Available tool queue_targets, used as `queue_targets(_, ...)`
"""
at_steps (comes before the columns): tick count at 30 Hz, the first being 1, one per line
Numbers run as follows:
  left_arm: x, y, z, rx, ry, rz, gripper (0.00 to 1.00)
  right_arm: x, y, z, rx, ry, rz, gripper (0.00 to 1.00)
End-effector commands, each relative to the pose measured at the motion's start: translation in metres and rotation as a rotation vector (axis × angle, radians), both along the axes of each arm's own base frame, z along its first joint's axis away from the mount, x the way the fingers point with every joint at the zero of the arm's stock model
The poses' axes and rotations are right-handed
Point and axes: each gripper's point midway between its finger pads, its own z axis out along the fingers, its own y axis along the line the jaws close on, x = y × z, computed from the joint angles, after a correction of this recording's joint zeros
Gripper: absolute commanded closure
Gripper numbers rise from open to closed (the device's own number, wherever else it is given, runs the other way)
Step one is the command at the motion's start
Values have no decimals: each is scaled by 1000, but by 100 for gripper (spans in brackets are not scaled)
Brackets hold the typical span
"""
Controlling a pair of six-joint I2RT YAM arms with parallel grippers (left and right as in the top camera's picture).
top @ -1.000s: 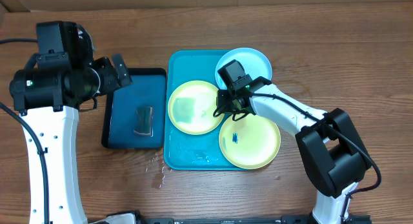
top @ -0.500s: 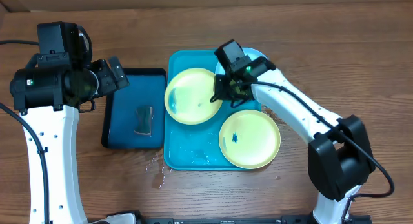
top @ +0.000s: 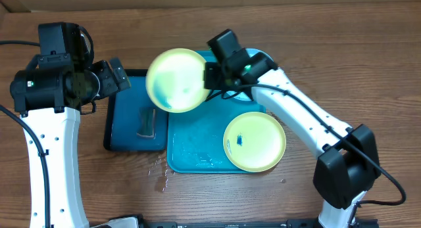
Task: Clean dirty plates on tray and stack at the side
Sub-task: 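Lift the scrubbed yellow plate with the right gripper over the water tray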
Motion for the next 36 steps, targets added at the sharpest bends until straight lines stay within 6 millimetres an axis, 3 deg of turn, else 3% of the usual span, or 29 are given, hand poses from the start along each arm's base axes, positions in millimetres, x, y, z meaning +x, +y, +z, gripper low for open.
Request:
queue_targets(1, 1, 2, 3, 3, -11, 24, 0, 1, 29, 3, 17, -58, 25, 96)
queue_targets(8, 1, 2, 3, 3, -10, 24, 0, 8, 73, -11, 104, -98, 29, 96)
queue_targets(17, 1, 2, 3, 3, -11, 24, 0, 16, 96, 3, 170, -189, 73, 96)
queue_targets(26, 1, 2, 3, 2, -11, 24, 0, 25, 96, 23, -49, -440, 102, 96)
queue_targets(36, 1, 2, 3, 3, -11, 24, 0, 12, 104, 76, -334, -744, 129, 96)
